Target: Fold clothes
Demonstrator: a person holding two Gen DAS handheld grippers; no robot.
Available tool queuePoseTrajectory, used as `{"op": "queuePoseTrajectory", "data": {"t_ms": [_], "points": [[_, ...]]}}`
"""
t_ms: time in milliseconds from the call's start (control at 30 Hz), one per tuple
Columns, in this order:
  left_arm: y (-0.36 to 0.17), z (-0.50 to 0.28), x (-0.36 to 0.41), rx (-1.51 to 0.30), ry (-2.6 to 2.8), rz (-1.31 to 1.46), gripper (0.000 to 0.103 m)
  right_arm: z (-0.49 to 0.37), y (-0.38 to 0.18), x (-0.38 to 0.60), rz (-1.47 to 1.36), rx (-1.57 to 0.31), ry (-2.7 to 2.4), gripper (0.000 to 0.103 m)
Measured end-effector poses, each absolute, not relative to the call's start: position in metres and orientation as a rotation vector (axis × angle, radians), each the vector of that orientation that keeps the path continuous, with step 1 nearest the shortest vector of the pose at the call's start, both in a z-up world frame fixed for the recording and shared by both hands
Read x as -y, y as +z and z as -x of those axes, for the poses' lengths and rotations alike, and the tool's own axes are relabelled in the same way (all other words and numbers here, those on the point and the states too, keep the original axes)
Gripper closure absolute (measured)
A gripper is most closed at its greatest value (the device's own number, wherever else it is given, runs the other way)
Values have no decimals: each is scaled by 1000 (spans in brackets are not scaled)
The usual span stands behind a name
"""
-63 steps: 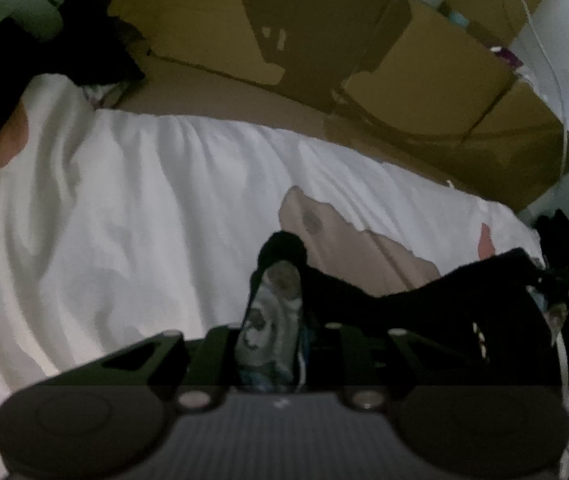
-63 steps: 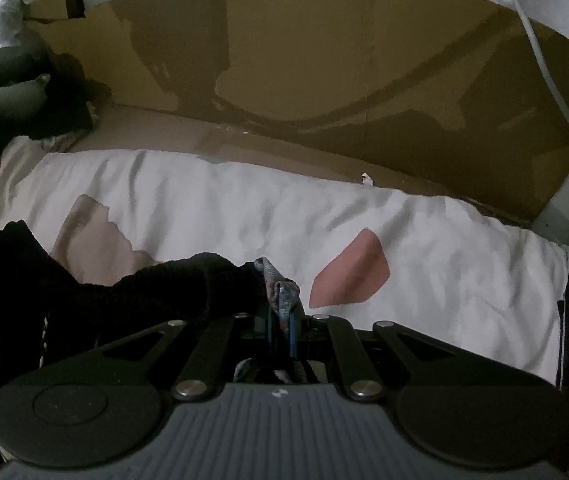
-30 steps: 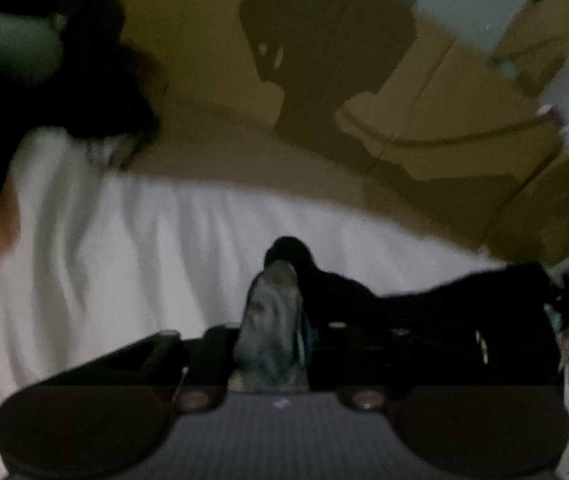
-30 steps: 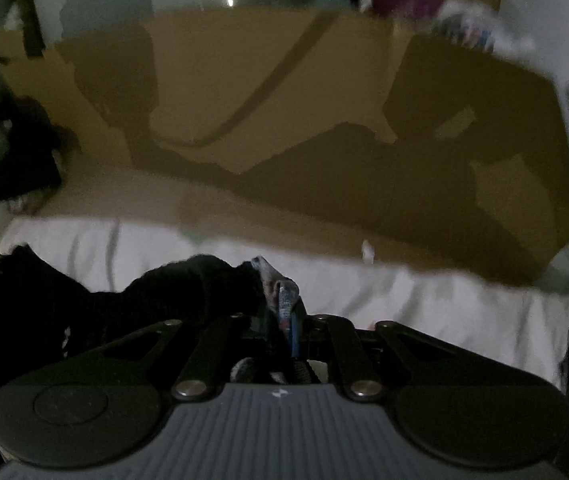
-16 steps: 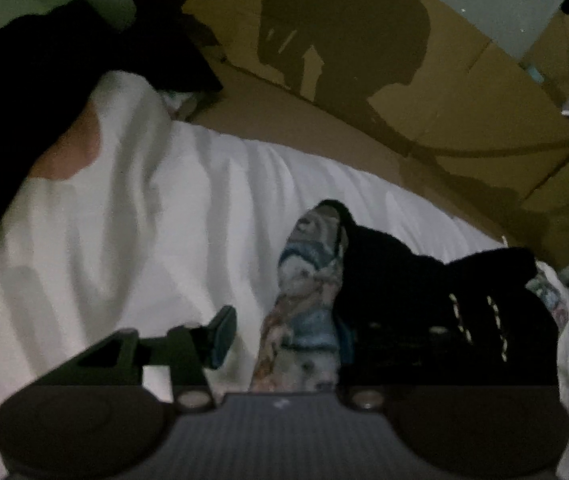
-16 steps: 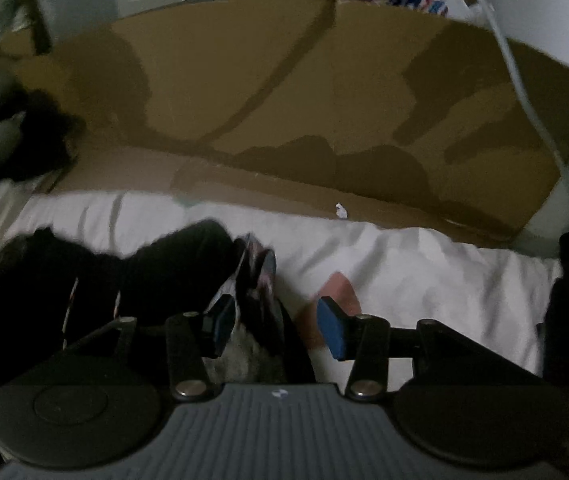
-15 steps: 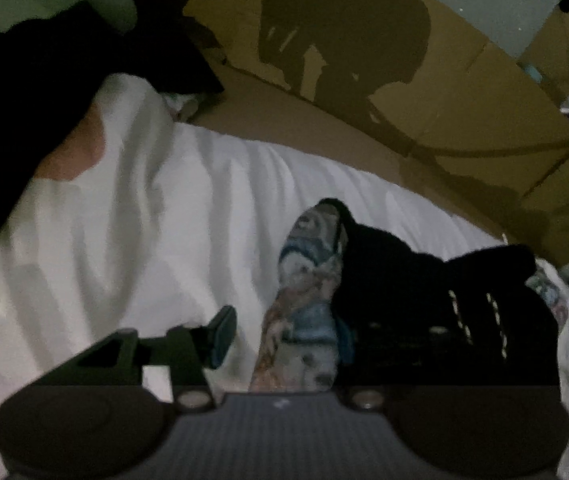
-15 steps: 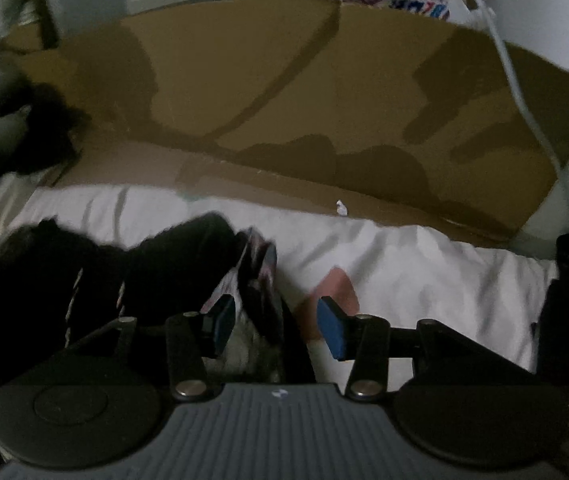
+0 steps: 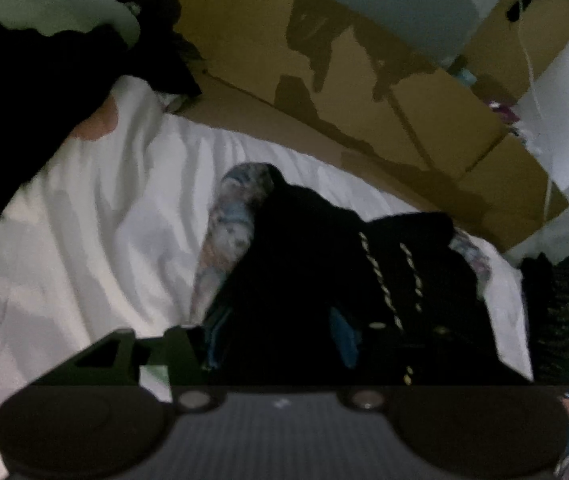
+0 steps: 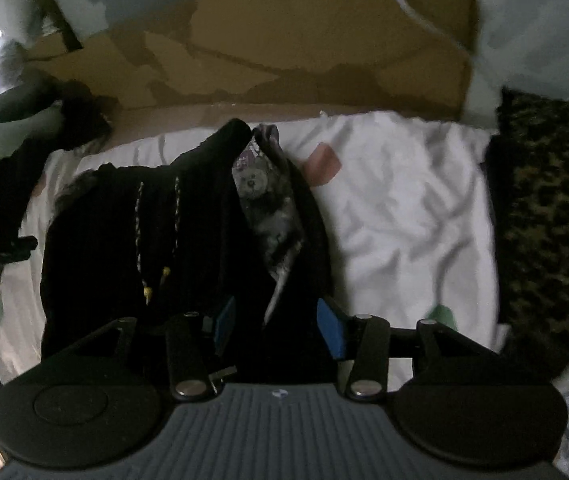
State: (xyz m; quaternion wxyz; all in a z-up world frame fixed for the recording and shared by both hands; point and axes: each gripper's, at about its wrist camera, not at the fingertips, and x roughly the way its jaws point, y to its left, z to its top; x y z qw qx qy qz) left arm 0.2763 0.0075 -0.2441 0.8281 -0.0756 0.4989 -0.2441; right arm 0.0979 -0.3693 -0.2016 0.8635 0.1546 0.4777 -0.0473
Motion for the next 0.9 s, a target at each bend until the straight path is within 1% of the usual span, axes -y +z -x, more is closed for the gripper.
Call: {"op": "queuePoseTrajectory", "data": {"t_ms": [100, 300, 433, 567, 700, 900], "points": [[-233, -254, -12, -1055, -521, 163, 44, -68, -194, 361, -344, -966, -69, 51], [-223, -213, -17, -1071, -512, 115, 44, -25, -193, 344, -324, -904, -29, 51], [-224, -183, -13, -1074, -525, 67, 44, -7, -208, 335, -342, -898, -26, 51], [-234, -155, -6, -1121, -563, 74, 42, 9, -229, 313, -203, -868, 55, 50], [-247, -136, -1, -1179, -589, 116, 42, 22, -251, 296, -140, -913, 98, 50], [-258, -126, 1, -1200, -580, 148, 42, 33, -279, 275, -98, -971, 89, 50]]}}
